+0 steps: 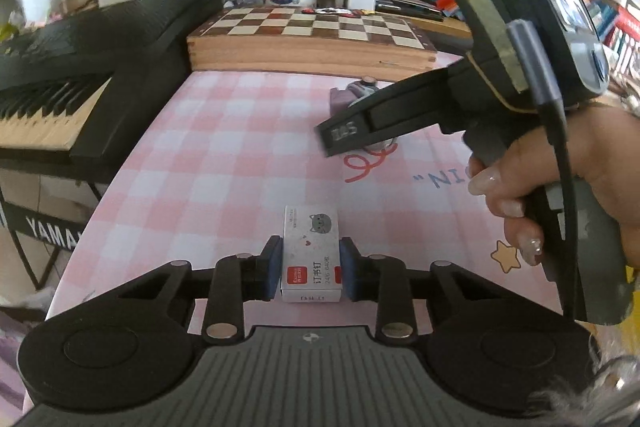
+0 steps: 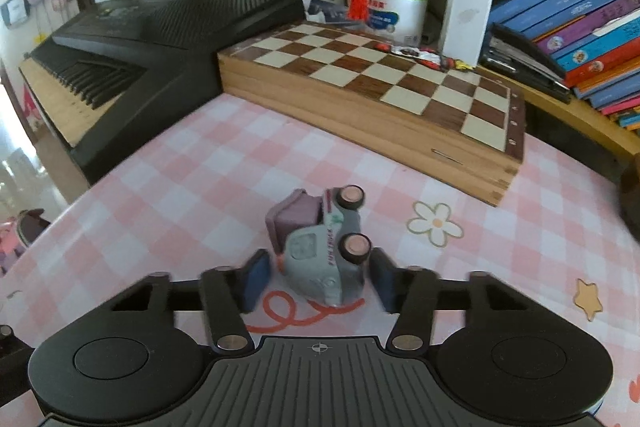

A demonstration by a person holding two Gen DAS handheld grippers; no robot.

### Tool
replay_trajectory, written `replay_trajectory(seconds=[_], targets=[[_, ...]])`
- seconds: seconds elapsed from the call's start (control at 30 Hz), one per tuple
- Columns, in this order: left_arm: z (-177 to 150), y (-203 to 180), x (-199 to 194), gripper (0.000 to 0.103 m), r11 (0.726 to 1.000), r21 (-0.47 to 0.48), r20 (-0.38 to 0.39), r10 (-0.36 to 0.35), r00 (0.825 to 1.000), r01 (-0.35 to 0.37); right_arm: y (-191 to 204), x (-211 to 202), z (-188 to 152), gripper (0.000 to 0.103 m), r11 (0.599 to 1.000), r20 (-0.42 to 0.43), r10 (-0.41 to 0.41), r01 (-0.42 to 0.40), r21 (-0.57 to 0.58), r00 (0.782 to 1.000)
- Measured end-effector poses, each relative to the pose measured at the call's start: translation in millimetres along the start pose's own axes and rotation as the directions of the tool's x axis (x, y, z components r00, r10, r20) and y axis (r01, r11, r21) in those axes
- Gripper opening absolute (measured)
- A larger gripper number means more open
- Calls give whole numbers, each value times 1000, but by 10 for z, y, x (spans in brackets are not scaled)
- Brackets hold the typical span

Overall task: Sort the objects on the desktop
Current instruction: 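Grasp the white medicine box with the left tool while the right tool grasps the toy car, then carry the medicine box with the left tool while the right tool carries the car to the box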

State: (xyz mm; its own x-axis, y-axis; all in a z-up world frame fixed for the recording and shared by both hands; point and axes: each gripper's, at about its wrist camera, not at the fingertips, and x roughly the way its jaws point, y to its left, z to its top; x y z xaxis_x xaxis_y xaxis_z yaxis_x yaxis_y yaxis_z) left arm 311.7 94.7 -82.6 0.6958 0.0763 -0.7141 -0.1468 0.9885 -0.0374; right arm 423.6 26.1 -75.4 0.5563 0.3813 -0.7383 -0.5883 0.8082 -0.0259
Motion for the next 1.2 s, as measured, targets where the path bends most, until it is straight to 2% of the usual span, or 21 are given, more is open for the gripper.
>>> replay_trajectory(seconds=[0.13, 0.5, 0.77, 1.03, 1.2], targets=[[41, 85, -89, 27, 999, -34, 22, -10, 1000, 11, -1, -60, 15, 41, 1000, 6, 12, -12, 13, 1000], [145, 153, -440, 27, 998, -31, 94, -48, 994, 51, -75, -534, -4, 40, 994, 73, -22, 15, 106, 997], [100, 224, -790, 27, 995, -48, 140, -75, 987, 82, -18, -979, -169, 40, 990, 100, -23, 9, 140, 995], [-31, 287, -1098, 27, 991, -51, 153, -114, 982, 123, 126, -1409, -415, 40, 994, 115, -28, 15, 112, 993], [-118, 332, -1297, 27, 987, -47, 162, -146, 976, 155, 171, -1681, -570, 40, 990, 117, -41, 24, 136, 992]])
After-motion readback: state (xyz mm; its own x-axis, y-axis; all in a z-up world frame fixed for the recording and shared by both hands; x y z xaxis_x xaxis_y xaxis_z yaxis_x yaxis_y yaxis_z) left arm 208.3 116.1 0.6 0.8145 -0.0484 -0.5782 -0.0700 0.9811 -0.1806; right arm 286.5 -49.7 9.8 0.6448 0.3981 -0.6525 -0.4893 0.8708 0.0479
